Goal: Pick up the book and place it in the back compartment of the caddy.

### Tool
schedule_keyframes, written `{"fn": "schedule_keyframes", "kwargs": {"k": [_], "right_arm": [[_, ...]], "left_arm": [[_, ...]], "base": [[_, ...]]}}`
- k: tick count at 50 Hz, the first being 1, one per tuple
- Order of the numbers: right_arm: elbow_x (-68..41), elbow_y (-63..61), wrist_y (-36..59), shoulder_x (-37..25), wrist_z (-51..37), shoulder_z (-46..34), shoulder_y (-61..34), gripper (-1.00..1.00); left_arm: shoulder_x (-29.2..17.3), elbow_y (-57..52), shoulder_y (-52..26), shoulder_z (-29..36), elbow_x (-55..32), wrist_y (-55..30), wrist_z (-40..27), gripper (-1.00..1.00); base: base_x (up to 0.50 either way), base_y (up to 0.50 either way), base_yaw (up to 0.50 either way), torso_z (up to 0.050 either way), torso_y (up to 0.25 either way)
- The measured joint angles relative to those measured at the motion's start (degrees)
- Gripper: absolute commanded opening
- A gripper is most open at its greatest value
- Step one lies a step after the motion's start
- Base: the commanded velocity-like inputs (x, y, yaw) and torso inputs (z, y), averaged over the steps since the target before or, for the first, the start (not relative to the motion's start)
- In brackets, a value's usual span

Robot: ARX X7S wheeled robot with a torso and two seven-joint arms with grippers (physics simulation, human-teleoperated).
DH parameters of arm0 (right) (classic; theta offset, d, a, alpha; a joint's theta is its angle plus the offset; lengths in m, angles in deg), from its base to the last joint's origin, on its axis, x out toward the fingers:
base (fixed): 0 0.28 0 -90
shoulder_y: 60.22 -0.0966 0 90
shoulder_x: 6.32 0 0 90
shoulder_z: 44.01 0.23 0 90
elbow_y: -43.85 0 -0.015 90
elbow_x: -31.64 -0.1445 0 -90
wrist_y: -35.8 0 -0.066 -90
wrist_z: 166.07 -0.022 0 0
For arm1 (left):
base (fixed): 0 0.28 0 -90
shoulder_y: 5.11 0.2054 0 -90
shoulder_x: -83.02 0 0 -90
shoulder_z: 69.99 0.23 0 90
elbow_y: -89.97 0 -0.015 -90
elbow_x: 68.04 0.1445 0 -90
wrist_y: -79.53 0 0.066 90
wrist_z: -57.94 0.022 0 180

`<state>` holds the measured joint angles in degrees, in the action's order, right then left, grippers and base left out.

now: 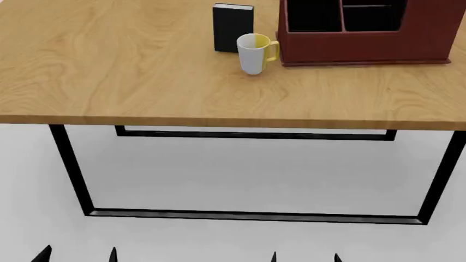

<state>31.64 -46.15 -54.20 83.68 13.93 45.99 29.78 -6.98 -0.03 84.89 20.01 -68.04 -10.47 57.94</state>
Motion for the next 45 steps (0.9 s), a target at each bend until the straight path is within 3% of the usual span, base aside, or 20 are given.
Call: {"fn": "schedule_keyframes", "kwargs": {"k": [24,45], "right_arm": [[-7.4,-0.7,-0.9,-7.7,-9.0,-9.1,0.2,1.00],[-8.3,-1.0,-1.0,-9.0,-10.7,-10.8,0.1,1.00]], "left_arm": [[-2.5,-0.3,0.1,3.4,-2.4,1.2,-3.3,1.00],[-4.3,0.0,0.0,5.5,-4.8,2.4,-4.7,1.00]], "base": [[0.00,0.00,0.00,0.000,0.000],[0.00,0.00,0.00,0.049,0.000]]}}
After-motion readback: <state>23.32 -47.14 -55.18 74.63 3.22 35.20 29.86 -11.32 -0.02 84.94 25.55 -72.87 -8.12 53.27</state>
